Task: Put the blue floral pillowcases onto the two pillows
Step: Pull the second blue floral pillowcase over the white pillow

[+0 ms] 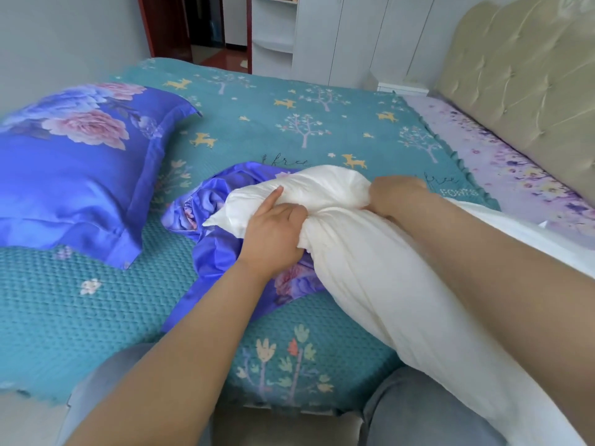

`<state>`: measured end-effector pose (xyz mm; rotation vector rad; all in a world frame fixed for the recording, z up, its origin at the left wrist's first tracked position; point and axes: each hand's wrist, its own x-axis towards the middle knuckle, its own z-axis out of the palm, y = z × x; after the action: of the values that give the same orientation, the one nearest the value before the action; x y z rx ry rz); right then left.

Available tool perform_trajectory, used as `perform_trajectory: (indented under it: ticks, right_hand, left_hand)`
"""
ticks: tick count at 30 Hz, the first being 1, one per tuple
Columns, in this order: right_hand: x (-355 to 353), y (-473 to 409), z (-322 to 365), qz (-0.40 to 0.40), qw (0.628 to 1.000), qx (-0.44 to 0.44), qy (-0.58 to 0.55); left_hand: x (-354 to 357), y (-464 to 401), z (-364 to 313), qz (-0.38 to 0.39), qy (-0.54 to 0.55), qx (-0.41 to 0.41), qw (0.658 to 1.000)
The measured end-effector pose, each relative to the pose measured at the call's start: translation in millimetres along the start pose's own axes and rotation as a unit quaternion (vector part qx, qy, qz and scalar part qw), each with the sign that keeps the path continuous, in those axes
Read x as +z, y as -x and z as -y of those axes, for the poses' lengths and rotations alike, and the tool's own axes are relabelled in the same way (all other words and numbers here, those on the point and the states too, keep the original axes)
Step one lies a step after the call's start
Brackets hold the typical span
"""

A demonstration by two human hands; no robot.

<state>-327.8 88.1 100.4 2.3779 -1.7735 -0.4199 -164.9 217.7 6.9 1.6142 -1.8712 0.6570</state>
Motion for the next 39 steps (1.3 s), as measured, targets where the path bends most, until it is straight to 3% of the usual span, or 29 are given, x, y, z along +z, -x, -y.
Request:
perform_trajectory:
  ticks: [3, 7, 9, 11, 13, 15, 18, 20, 24, 26, 28, 33, 36, 39]
  right_hand:
    - [-14.6, 22.4, -3.7, 0.001, 0.996, -0.071, 0.062]
    - [47.3, 51.1, 1.8, 0.07, 0.982, -0.155, 0.085]
    - [80.0, 56.7, -0.8, 0.064, 0.987, -0.146, 0.011]
    - [83.9, 59.6, -12.1, 0.064, 0.98, -0.117, -0.148]
    - [78.7, 55.0, -26.1, 0.082, 0.936, -0.046, -0.339]
    - [75.2, 44.3, -37.6, 0.115, 0.916, 0.016, -0.385]
    - [76.4, 27.0, -32.4, 0.163, 0.951, -0.014, -0.263]
    - [88.1, 11.5, -22.1, 0.177, 0.948, -0.016, -0.264]
    - [106.5, 5.2, -8.6, 0.166, 0.951, -0.044, -0.258]
    - [110.5, 9.1, -9.5, 0.153, 0.948, -0.057, -0.272]
    - [110.7, 13.6, -10.2, 0.141, 0.95, -0.039, -0.275]
    - [95.0, 45.9, -6.5, 0.013, 0.987, 0.102, -0.122]
    - [76.5, 89.8, 0.4, -0.036, 0.989, 0.084, -0.116]
    - [64.4, 151.8, 16.6, -0.006, 0.983, 0.028, -0.181]
  left_hand:
    - [-28.3, -1.6, -5.0, 0.0, 0.001, 0.028, 1.0]
    - [-40.4, 30.0, -23.8, 0.099, -0.027, 0.099, 0.99]
    - [-38.4, 40.5, -32.0, 0.127, -0.03, 0.132, 0.983]
    - [-35.4, 42.3, -35.0, 0.137, -0.019, 0.119, 0.983]
    - [-37.5, 38.2, -39.3, 0.126, 0.004, 0.1, 0.987]
    - [-43.1, 32.7, -46.2, 0.152, -0.006, 0.096, 0.984]
    - [-42.0, 28.9, -49.4, 0.265, -0.024, 0.072, 0.961]
    - [-46.7, 30.0, -47.9, 0.276, -0.019, 0.068, 0.958]
    - [-42.8, 35.9, -27.7, 0.157, -0.062, 0.108, 0.98]
    - [-39.0, 26.9, -24.5, 0.151, -0.058, 0.137, 0.977]
    - [-36.7, 11.7, -31.2, 0.196, -0.029, 0.155, 0.968]
    - [-18.3, -16.6, -55.0, 0.338, -0.007, 0.112, 0.935]
    - [-4.4, -16.5, -55.6, 0.363, 0.021, 0.08, 0.928]
    - [4.3, -18.2, -48.9, 0.385, 0.057, 0.049, 0.92]
